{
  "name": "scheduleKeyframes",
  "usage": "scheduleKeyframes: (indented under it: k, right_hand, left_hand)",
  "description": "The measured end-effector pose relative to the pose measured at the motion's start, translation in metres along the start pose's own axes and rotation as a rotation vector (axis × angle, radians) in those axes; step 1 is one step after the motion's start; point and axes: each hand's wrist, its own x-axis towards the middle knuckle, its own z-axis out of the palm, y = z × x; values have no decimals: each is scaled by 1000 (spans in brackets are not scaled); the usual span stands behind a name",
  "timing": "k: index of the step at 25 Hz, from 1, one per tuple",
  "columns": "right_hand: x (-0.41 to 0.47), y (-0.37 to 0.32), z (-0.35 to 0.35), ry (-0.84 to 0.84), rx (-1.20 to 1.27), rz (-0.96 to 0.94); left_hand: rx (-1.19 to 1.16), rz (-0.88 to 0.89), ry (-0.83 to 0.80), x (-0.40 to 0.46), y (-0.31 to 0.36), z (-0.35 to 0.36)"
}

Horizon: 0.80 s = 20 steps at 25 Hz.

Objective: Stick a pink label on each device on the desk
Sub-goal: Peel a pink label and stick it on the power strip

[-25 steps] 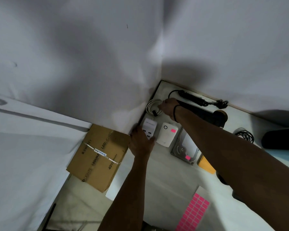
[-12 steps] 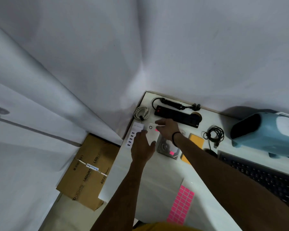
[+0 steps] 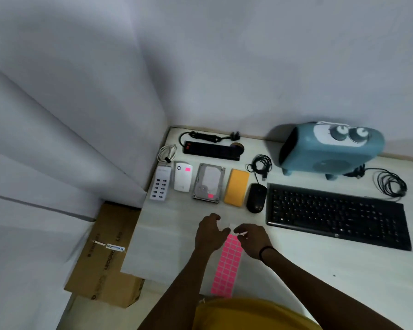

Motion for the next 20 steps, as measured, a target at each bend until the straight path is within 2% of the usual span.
scheduleKeyframes:
  k: [5,12,17,20]
  right_hand:
    - [-26,32,14,-189,-256,21]
    - [-33,39,15,-269,-446,-53]
    - [-31,41,13,-284,-419,-60]
    - [-29,41,13,-245,-277,-41]
  left_hand:
    - [-27,-136,-116,-17,-2,35]
    - [-140,-289,-93,-32,5,53]
    - [-200,-288,-63,-34,6,54]
    - [-293,-290,-90,-39,6,57]
